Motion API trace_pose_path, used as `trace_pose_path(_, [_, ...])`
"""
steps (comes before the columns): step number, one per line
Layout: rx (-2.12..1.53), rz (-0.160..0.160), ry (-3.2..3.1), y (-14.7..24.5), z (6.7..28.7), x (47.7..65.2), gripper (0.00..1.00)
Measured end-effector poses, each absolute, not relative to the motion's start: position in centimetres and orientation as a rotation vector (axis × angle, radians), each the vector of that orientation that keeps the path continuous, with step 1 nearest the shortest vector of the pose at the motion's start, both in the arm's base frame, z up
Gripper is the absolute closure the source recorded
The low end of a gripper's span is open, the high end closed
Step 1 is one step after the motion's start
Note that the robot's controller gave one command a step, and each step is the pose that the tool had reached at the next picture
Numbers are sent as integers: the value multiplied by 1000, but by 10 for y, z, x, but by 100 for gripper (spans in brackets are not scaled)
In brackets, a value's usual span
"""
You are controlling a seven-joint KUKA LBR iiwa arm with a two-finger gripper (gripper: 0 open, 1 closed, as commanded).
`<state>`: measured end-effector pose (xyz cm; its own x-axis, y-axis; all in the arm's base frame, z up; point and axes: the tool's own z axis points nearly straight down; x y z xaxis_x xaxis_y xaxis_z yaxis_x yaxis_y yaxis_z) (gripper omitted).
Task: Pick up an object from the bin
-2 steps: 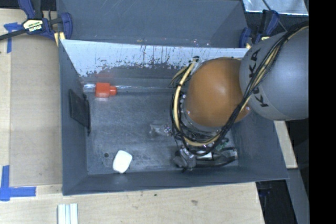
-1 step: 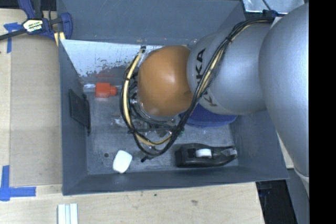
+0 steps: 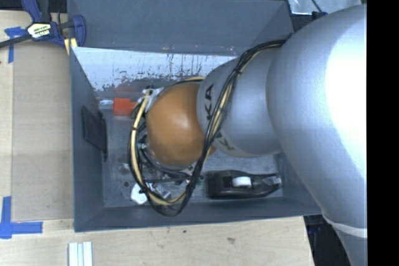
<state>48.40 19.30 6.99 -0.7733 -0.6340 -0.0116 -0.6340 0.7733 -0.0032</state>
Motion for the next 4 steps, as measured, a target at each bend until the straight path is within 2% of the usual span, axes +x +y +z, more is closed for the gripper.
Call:
trace_pose_path(1, [-1046,1,2953,191,71,484,100])
trace_pose_path(2, [-1044,1,2950,191,72,485,0])
trace_pose_path(3, [-1045,2,2954,191,71,484,100])
trace_pose_path(4, [-1055,2,2945,223,247,498,100])
